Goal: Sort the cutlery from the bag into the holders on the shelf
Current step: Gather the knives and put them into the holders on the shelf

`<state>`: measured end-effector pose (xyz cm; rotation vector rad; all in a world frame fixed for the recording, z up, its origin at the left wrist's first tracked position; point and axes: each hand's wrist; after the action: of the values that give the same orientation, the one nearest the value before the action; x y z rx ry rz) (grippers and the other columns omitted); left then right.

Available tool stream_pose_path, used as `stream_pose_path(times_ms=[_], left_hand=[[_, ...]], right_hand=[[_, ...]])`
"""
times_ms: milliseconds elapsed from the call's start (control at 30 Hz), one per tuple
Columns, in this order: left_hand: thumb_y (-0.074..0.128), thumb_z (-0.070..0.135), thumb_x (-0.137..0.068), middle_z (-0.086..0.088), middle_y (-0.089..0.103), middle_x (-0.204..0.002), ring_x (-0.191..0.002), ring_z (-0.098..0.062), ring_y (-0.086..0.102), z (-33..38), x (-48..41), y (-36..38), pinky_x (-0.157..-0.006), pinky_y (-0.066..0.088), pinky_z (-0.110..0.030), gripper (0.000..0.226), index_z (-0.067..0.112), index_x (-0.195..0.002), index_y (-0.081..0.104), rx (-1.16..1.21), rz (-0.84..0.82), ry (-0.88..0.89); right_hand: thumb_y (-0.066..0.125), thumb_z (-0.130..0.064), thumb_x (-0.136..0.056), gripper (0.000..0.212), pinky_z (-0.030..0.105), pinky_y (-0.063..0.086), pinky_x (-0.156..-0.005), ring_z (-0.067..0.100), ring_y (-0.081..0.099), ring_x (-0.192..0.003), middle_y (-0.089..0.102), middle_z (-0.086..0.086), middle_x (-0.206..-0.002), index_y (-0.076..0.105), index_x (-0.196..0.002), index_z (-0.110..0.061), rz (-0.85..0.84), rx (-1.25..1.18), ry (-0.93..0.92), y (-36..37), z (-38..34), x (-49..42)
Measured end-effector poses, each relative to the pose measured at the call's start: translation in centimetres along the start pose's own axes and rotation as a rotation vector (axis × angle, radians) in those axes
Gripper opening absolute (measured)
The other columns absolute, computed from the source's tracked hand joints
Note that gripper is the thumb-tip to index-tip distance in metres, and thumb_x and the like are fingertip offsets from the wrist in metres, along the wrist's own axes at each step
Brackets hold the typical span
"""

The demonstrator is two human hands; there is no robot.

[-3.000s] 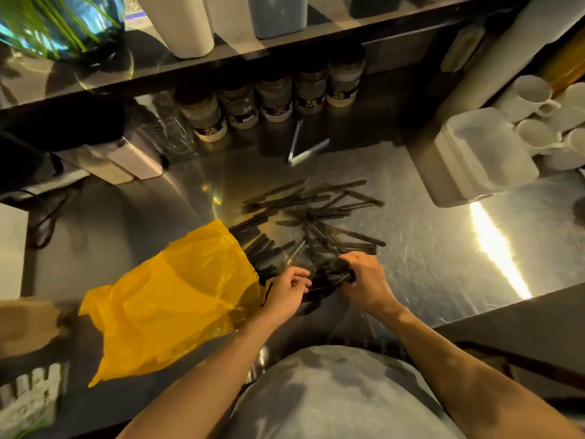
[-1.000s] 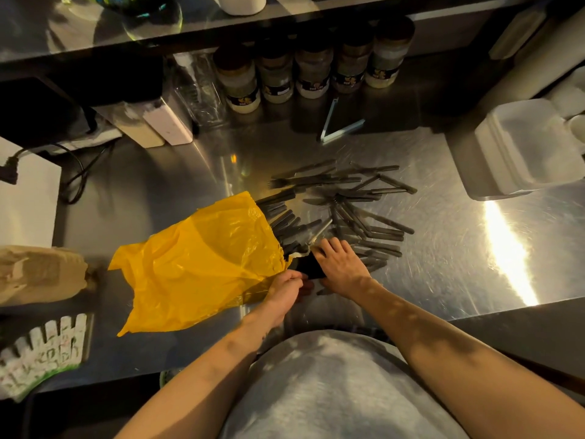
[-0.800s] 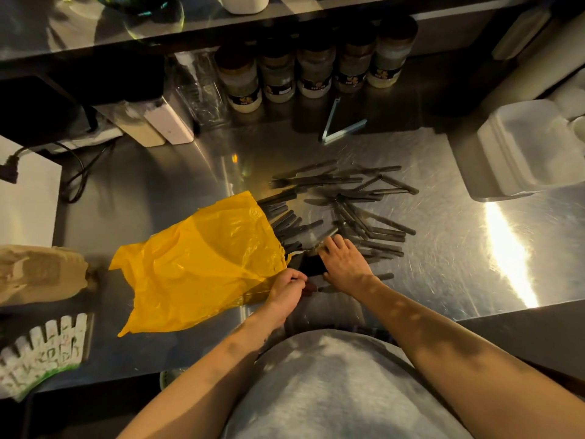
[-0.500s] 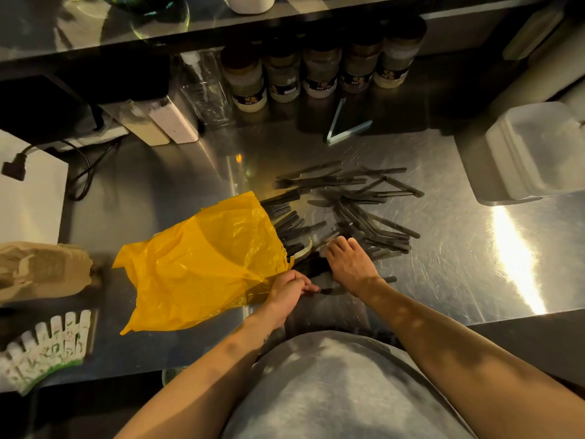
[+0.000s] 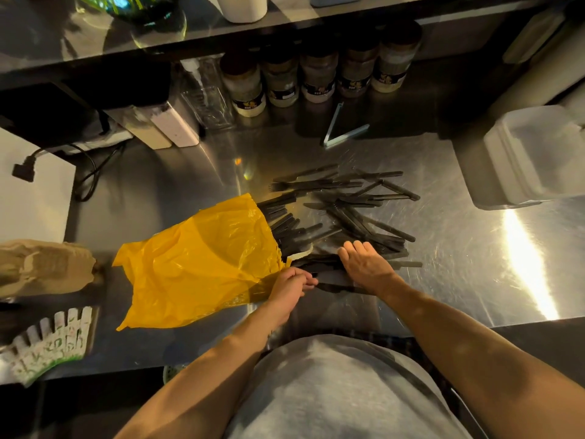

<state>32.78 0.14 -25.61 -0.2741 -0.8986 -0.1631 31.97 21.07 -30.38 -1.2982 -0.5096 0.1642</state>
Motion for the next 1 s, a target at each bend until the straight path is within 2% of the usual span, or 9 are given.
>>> stream_pose_path(times_ms=[100, 233, 367, 467, 600, 667, 767, 867, 1000], left_hand=[[0.045, 0.009, -0.102, -0.004, 0.076, -0.103, -0.102, -0.017, 0.07, 0.2, 0.2, 0.6, -0.094, 0.052, -0.037, 0.02, 0.009, -0.106, 0.065, 0.015, 0.015, 0.005], [0.051, 0.009, -0.099, 0.001, 0.073, -0.108, -0.107, -0.013, 0.064, 0.8, 0.6, 1.7, -0.095, 0.052, -0.035, 0.019, 0.015, -0.094, 0.069, 0.006, 0.055, 0.033], [0.049, 0.006, -0.096, 0.001, 0.07, -0.11, -0.104, -0.018, 0.061, 1.8, 1.3, 2.9, -0.097, 0.051, -0.042, 0.029, 0.018, -0.08, 0.071, -0.017, 0.116, 0.073], [0.047, -0.003, -0.088, 0.008, 0.067, -0.121, -0.118, -0.017, 0.057, 2.2, 1.7, 3.6, -0.106, 0.046, -0.043, 0.037, 0.016, -0.066, 0.07, 0.005, 0.12, 0.113], [0.045, -0.009, -0.082, 0.008, 0.067, -0.127, -0.128, -0.019, 0.052, 2.9, 2.1, 4.6, -0.114, 0.038, -0.047, 0.042, 0.015, -0.054, 0.065, 0.071, 0.117, 0.137], [0.045, -0.01, -0.079, 0.005, 0.066, -0.13, -0.127, -0.018, 0.051, 3.4, 2.4, 5.2, -0.113, 0.037, -0.045, 0.043, 0.015, -0.05, 0.063, 0.125, 0.129, 0.122], [0.05, -0.007, -0.08, -0.006, 0.07, -0.118, -0.116, -0.023, 0.059, 3.7, 2.0, 6.2, -0.101, 0.045, -0.042, 0.026, 0.009, -0.069, 0.067, 0.192, 0.135, 0.021], [0.06, 0.004, -0.092, -0.014, 0.066, -0.122, -0.116, -0.025, 0.062, 4.0, 1.5, 7.5, -0.11, 0.045, -0.043, 0.015, 0.011, -0.105, 0.064, 0.378, -0.026, -0.048], [0.073, 0.031, -0.091, -0.001, 0.072, -0.122, -0.12, -0.019, 0.062, 6.1, 1.2, 8.9, -0.104, 0.045, -0.035, 0.037, 0.019, -0.126, 0.067, 0.525, -0.267, -0.044]], right_hand=[[0.045, -0.015, -0.098, 0.024, 0.035, 0.049, -0.069, 0.023, 0.061, -0.081, 0.059, 0.01, -0.106, 0.056, -0.119, -0.009, -0.009, -0.033, 0.003, -0.1, 0.9, 0.2], [0.051, -0.015, -0.099, 0.011, 0.034, 0.05, -0.065, 0.021, 0.057, -0.073, 0.053, 0.008, -0.092, 0.052, -0.109, -0.011, 0.025, -0.086, 0.052, -0.2, 2.1, 0.5], [0.049, -0.013, -0.098, 0.012, 0.036, 0.048, -0.066, 0.023, 0.054, -0.072, 0.052, 0.008, -0.087, 0.053, -0.109, -0.009, 0.1, -0.115, 0.086, -0.4, 3.5, 1.7], [0.059, -0.01, -0.092, 0.014, 0.036, 0.048, -0.062, 0.024, 0.055, -0.068, 0.054, 0.008, -0.083, 0.056, -0.105, -0.007, 0.166, -0.158, 0.112, -0.7, 4.8, 2.2], [0.067, -0.009, -0.087, 0.012, 0.034, 0.044, -0.051, 0.022, 0.053, -0.06, 0.052, 0.007, -0.077, 0.056, -0.093, -0.009, 0.156, -0.167, 0.109, -0.7, 5.9, 2.6], [0.07, -0.011, -0.088, 0.014, 0.034, 0.048, -0.052, 0.023, 0.056, -0.062, 0.055, 0.006, -0.08, 0.058, -0.094, -0.01, 0.108, -0.244, 0.143, -0.8, 6.3, 2.8], [0.07, -0.02, -0.092, 0.02, 0.036, 0.054, -0.064, 0.024, 0.062, -0.075, 0.06, 0.007, -0.093, 0.058, -0.106, -0.01, 0.041, -0.382, 0.172, -1.0, 6.6, 2.8], [0.072, -0.03, -0.09, 0.028, 0.035, 0.055, -0.068, 0.024, 0.065, -0.081, 0.062, 0.005, -0.097, 0.058, -0.106, -0.011, 0.03, -0.507, 0.208, -2.0, 6.2, 2.7], [0.063, -0.032, -0.096, 0.037, 0.037, 0.057, -0.077, 0.025, 0.067, -0.099, 0.059, 0.007, -0.117, 0.051, -0.123, -0.01, -0.023, -0.563, 0.157, -3.9, 5.2, 2.3]])
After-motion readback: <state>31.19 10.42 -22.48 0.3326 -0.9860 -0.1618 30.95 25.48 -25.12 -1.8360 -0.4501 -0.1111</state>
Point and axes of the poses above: each hand's wrist, its own x-axis away from the middle knuckle, its own y-axis out of the palm, z = x × y
